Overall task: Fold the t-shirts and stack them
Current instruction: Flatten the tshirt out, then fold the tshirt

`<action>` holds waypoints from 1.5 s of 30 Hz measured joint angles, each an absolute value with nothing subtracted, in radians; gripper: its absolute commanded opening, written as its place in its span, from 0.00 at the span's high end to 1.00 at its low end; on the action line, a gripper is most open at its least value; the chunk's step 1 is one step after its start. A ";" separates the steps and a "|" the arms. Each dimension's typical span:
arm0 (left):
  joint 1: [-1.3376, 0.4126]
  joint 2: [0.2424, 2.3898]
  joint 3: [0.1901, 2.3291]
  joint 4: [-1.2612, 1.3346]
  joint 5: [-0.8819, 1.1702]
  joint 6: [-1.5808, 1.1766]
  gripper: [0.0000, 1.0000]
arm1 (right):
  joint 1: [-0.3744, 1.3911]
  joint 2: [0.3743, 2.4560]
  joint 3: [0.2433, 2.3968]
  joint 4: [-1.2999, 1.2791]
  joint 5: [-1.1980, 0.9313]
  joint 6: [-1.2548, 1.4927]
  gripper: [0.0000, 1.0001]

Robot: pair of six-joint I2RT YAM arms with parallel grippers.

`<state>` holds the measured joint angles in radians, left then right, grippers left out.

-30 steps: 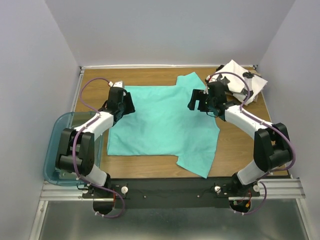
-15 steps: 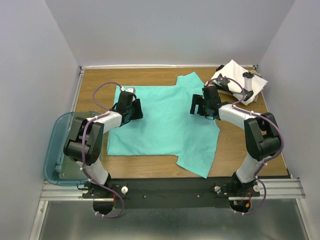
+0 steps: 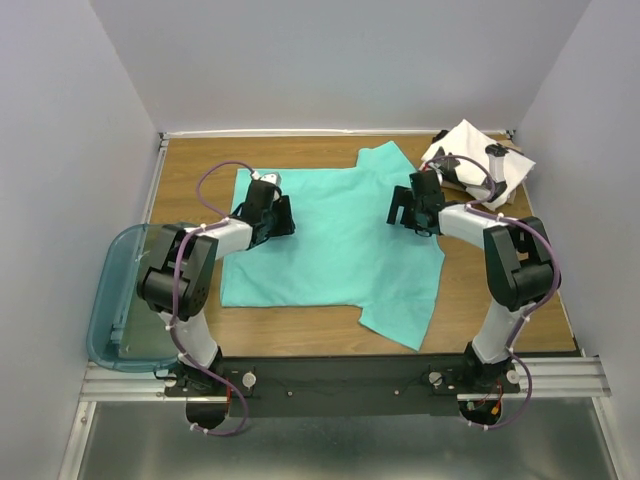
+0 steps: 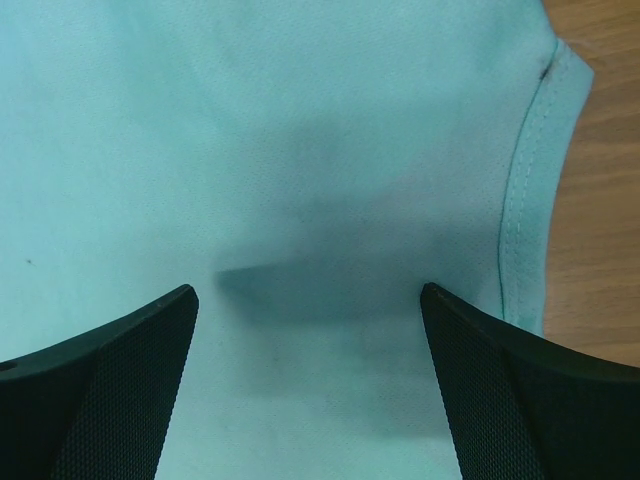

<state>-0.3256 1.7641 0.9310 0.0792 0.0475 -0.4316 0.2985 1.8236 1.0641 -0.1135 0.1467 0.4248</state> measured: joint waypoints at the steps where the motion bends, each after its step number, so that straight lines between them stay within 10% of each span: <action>1: -0.330 1.772 0.939 0.083 0.050 -0.432 0.39 | 0.292 1.824 1.064 -0.113 0.147 0.427 0.01; 26: -0.393 1.873 1.090 0.051 0.039 -0.442 0.39 | 0.168 1.825 1.093 -0.178 0.138 0.429 0.01; 45: -0.444 1.154 0.691 -0.273 -0.368 -0.632 0.49 | 0.168 1.501 0.972 -0.211 0.039 0.419 0.02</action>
